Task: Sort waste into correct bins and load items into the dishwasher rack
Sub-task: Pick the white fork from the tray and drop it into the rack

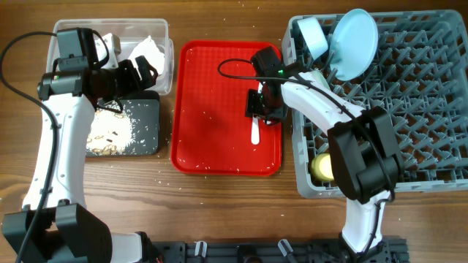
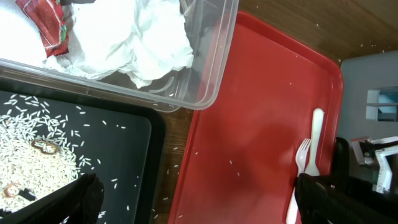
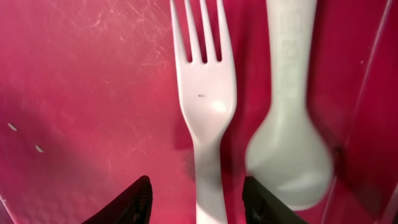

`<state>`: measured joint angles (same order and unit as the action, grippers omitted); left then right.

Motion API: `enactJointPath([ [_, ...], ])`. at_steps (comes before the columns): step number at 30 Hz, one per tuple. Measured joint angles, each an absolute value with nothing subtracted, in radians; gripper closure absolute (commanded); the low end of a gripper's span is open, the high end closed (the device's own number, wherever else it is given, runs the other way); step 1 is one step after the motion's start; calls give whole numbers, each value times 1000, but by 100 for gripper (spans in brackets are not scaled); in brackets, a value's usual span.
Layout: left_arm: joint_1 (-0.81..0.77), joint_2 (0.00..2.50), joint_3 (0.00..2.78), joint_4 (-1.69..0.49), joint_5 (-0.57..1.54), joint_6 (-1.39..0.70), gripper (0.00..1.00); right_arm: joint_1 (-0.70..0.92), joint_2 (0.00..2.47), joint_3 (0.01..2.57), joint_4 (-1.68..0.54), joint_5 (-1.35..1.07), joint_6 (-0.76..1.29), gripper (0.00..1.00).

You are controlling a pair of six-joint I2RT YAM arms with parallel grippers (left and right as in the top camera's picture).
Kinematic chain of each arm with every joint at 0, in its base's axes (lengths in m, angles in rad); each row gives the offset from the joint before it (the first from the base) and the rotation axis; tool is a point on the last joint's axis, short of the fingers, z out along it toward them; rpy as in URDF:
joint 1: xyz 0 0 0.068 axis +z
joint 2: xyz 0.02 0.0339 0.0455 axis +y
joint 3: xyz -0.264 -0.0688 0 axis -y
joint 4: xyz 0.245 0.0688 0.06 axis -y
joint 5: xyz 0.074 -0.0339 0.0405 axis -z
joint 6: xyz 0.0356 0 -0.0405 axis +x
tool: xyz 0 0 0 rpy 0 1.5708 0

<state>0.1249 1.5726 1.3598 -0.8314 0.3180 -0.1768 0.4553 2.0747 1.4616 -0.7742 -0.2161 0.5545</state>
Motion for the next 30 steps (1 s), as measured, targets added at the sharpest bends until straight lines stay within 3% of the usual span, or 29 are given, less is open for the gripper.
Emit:
enactJointPath([
  [6,125,1573,1360,-831,318,-177,0,455,2082,1462,-770,-216,572,62],
  [9,125,1573,1360,-831,318,-177,0,455,2124,1504,-801,-216,574,72],
  [10,125,1573,1360,-831,318,-177,0,455,2138,1522,-813,-216,572,79],
  [11,125,1573,1360,-831,318,-177,0,455,2144,1532,-820,-217,573,94],
  [12,125,1573,1360,-831,318,-177,0,455,2156,1549,-844,-217,564,96],
  [20,125,1573,1360,-831,318,-177,0,447,2154,1638,-936,-245,449,96],
  [23,125,1573,1360,-831,318,-177,0,392,1929,1639,-980,-200,412,96],
  [25,125,1573,1360,-831,318,-177,0,282,1583,1683,-1054,-19,423,96],
  [30,125,1573,1360,-831,318,-177,0,51,1387,1651,-1172,216,517,96],
])
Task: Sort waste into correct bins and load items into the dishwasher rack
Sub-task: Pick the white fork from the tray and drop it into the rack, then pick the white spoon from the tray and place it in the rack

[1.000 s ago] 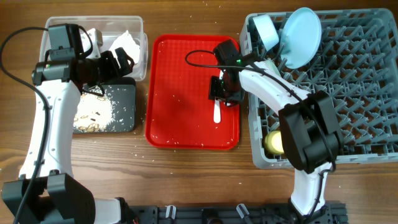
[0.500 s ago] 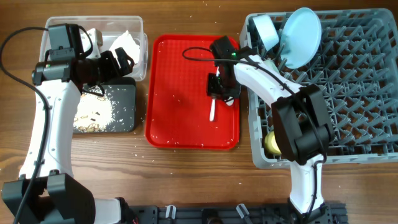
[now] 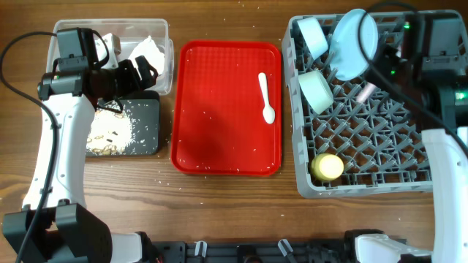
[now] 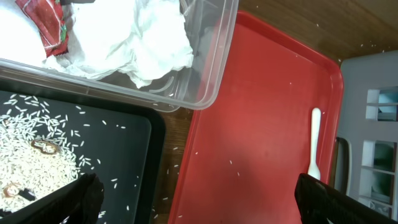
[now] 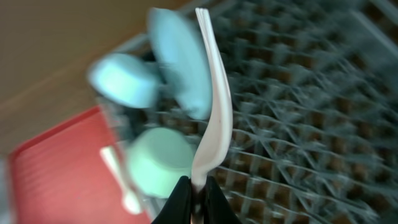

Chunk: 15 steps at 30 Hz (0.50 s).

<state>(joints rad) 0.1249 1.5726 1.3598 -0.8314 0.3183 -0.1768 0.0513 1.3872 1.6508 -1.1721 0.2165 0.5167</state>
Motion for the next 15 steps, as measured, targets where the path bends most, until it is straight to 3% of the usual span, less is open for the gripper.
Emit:
enactJointPath([
  [6,125,1573,1360,-831,318,-177,0,-4,1440,1246,-999,157,607,94],
  [7,125,1573,1360,-831,318,-177,0,-4,1441,1203,-957,136,610,92],
  [8,125,1573,1360,-830,318,-177,0,-4,1441,1165,-911,115,612,72],
  [9,125,1573,1360,-832,318,-177,0,-4,1441,1139,-887,98,617,67],
  [15,125,1573,1360,-831,318,-177,0,-4,1441,1126,-843,25,602,66],
])
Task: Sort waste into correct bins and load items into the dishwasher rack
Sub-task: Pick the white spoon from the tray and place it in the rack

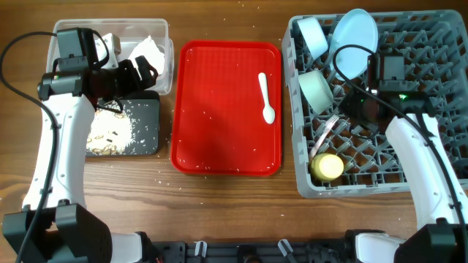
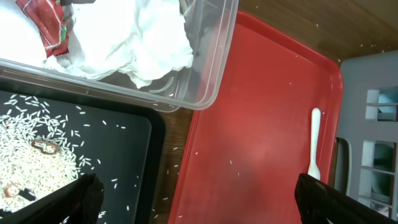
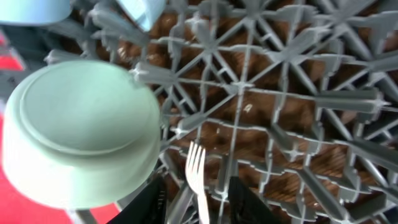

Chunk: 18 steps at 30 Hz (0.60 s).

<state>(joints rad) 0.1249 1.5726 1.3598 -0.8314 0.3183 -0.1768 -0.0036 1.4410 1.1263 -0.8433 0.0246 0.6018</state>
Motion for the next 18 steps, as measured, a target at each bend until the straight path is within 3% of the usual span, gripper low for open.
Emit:
enactJointPath([
  [4,125,1573,1360,-832,318,-177,0,54,1436,1276,-918,-51,473,66],
  [9,125,1573,1360,-831,318,-177,0,341,1451,1456,-872,-33,376,66],
  [12,125,1573,1360,-831,318,-177,0,459,1636,1498,-854,-10,300,66],
  [16,125,1573,1360,-831,318,-177,0,470,1901,1498,-867,8,255,66],
  [18,125,1573,1360,-831,318,-177,0,471,1969,1498,-867,9,247,59],
])
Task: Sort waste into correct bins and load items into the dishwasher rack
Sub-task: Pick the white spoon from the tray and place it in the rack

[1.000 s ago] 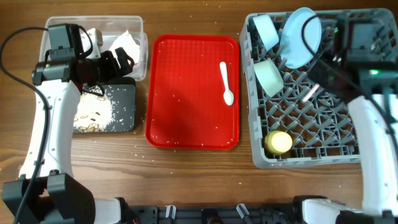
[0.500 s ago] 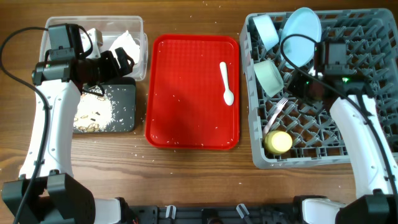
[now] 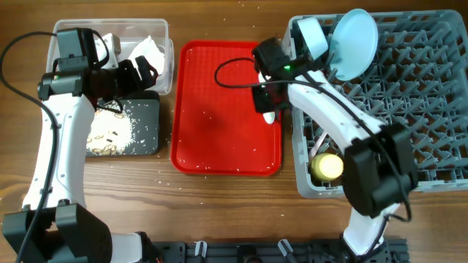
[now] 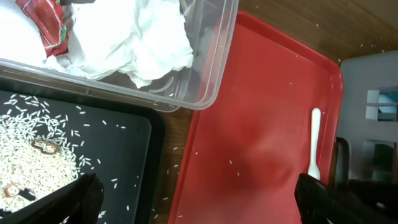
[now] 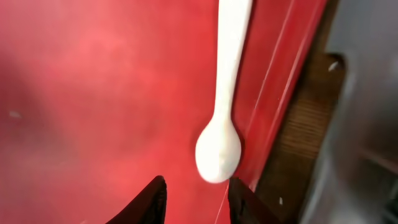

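Note:
A white plastic spoon [image 5: 224, 93] lies along the right edge of the red tray [image 3: 212, 109], bowl end nearest my fingers. My right gripper [image 5: 196, 200] hangs open just above the spoon's bowl and holds nothing; overhead it [image 3: 265, 98] covers most of the spoon. The left wrist view also catches the spoon [image 4: 314, 140]. My left gripper [image 4: 202, 200] is open and empty over the corner where the clear bin and the black tray meet. The grey dishwasher rack [image 3: 409, 95] stands on the right. No fork shows.
The clear bin [image 3: 167, 45] at the back left holds crumpled white paper and a red wrapper. The black tray [image 3: 146, 124] in front of it carries rice. The rack holds a blue plate [image 3: 355, 33], pale cups and a yellow item [image 3: 325, 166]. Rice grains dot the red tray.
My right gripper was open over the rack beside the pale green bowl, with the fork lying in the rack. Now it is open above the spoon on the red tray. The left arm has not moved.
My right gripper stood open over the fork and spoon on the red tray. Then it was shut on the fork above the rack. After that the fork lay in the rack and the gripper was open. Now it is back over the tray at the spoon.

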`<state>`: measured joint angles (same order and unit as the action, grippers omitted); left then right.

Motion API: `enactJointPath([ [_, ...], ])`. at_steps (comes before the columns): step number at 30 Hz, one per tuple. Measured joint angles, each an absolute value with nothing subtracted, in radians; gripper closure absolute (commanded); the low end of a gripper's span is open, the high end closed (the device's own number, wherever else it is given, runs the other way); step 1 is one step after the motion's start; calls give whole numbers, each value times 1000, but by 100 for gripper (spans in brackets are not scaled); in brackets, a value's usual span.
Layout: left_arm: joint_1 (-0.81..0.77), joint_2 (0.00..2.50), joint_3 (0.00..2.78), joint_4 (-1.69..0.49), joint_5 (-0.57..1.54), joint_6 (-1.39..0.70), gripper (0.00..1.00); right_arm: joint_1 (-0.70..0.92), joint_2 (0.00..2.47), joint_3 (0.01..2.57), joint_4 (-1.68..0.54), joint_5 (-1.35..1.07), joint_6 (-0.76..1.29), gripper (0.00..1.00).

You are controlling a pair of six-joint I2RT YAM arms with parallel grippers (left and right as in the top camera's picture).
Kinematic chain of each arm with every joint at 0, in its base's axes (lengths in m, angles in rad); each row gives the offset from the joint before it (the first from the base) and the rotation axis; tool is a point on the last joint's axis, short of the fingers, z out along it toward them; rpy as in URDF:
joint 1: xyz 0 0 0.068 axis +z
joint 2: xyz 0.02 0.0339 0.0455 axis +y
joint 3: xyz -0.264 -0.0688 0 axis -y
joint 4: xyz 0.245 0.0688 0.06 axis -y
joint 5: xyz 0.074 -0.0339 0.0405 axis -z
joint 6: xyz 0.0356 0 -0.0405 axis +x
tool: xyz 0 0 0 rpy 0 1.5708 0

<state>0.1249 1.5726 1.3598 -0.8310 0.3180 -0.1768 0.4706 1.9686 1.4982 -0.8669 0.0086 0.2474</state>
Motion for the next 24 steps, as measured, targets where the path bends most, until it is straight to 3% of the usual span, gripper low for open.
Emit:
enactJointPath([
  [4,125,1573,1360,-831,318,-177,0,471,2088,1498,-870,10,237,51],
  [9,125,1573,1360,-831,318,-177,0,472,2119,1499,-864,27,246,50],
  [10,125,1573,1360,-831,318,-177,0,472,2119,1499,-857,29,249,53],
  [12,125,1573,1360,-831,318,-177,0,472,2119,1499,-848,35,253,77],
  [13,125,1573,1360,-831,318,-177,0,472,2120,1499,-845,35,257,80],
  [19,125,1573,1360,-831,318,-177,0,471,2120,1499,-828,35,263,81],
  [24,125,1573,1360,-832,318,-177,0,472,2104,1599,-1018,35,262,81],
])
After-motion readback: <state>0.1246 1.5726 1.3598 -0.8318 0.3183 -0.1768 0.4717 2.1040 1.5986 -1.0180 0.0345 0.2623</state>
